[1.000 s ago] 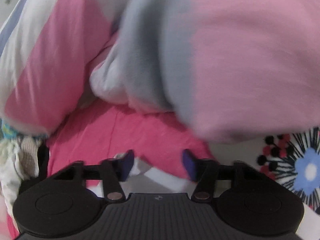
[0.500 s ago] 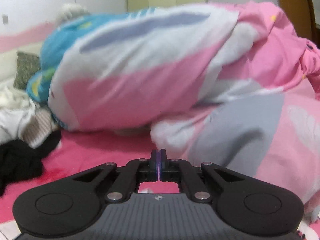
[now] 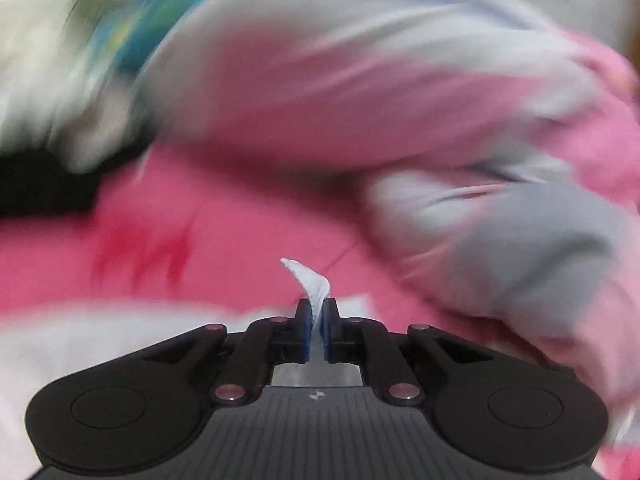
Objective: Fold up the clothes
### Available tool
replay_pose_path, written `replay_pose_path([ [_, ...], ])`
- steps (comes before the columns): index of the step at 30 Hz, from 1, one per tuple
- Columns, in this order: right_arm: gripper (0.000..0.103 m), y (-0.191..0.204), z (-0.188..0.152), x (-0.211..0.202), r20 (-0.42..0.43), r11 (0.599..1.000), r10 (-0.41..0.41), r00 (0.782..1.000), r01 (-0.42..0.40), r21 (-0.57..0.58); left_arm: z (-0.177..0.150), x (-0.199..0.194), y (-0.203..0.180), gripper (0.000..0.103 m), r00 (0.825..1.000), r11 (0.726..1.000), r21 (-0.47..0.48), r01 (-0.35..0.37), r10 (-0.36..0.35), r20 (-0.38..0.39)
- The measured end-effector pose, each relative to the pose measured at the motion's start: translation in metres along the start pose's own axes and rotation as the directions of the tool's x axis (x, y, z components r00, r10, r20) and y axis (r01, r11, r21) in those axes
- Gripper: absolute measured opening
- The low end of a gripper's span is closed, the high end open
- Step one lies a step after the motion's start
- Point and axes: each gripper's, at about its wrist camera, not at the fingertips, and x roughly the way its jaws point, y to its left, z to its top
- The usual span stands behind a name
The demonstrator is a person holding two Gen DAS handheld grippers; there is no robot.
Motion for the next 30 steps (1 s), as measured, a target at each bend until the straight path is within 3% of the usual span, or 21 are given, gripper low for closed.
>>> replay_pose_path([
  [3, 0.005, -0.054, -0.007, -0.032, 0.106, 0.97, -0.05, 0.993, 0.023, 0.241, 0.0, 0.0, 0.0, 0.044, 1.0, 1.0, 0.0, 0.0, 0.0, 0.0],
  [4, 0.005, -0.069, -0.012, -0.036, 0.106, 0.955, -0.082, 0.991, 0.048, 0.293, 0.0, 0.0, 0.0, 0.044, 1.0, 1.0, 0.0, 0.0, 0.0, 0.0],
  [9, 0.015, -0.116, -0.043, -0.017, -0.046, 0.891, -0.23, 0.972, 0.23, 0.391, 0.0, 0.0, 0.001, 0.044, 1.0, 1.0, -0.006, 0.003, -0.003, 0.0],
  [11, 0.038, -0.125, -0.05, -0.016, -0.081, 0.874, -0.278, 0.957, 0.287, 0.392, 0.0, 0.0, 0.001, 0.044, 1.0, 1.0, -0.007, 0.003, -0.003, 0.0],
  [13, 0.054, -0.133, -0.052, -0.025, -0.088, 0.851, -0.314, 0.945, 0.322, 0.416, 0.0, 0.0, 0.001, 0.044, 1.0, 1.0, -0.007, 0.004, -0.004, 0.001],
  [16, 0.054, -0.135, -0.048, -0.039, -0.075, 0.85, -0.296, 0.952, 0.298, 0.435, 0.0, 0.0, 0.002, 0.044, 1.0, 1.0, -0.009, 0.004, -0.004, 0.001],
  [23, 0.054, -0.09, -0.015, -0.011, -0.135, 0.935, -0.12, 0.983, 0.158, 0.317, 0.0, 0.002, 0.002, 0.044, 1.0, 1.0, -0.005, 0.001, -0.001, 0.0],
  [30, 0.052, -0.045, 0.018, 0.017, -0.216, 0.979, 0.05, 0.975, -0.005, 0.204, -0.001, 0.002, 0.003, 0.044, 1.0, 1.0, -0.01, 0.006, -0.006, 0.002],
])
